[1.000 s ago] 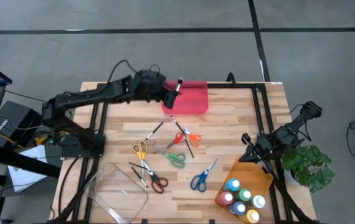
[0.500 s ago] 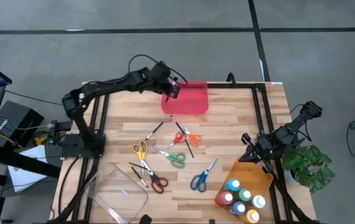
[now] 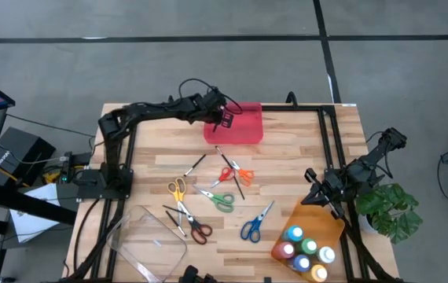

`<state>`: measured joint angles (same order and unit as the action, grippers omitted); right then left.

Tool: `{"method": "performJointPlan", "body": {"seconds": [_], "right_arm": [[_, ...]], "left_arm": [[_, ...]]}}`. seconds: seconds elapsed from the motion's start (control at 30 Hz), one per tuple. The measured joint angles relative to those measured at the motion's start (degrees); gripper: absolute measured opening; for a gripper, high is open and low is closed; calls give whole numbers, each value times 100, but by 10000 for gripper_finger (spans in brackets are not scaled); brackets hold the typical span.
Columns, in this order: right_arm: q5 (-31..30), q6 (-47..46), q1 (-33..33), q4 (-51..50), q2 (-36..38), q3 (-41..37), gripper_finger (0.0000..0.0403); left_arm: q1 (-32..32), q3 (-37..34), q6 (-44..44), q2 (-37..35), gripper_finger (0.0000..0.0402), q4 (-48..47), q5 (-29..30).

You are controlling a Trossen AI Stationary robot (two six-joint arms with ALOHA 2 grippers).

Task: Pick & Place Paint Supplies
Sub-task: Put the silver brush into the red bin

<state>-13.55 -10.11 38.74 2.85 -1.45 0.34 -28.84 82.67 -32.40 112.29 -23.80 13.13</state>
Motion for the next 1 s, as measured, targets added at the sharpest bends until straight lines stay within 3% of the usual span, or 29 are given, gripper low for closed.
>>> {"method": "performJointPlan", "body": {"seconds": [0.73, 1.0], "right_arm": [[1, 2, 0, -2, 0, 0, 9], [1, 1, 0, -2, 0, 0, 9]], "left_arm": [[94, -1, 26, 298, 48, -109, 56], [158, -2, 366, 275, 114, -23, 53]]}}
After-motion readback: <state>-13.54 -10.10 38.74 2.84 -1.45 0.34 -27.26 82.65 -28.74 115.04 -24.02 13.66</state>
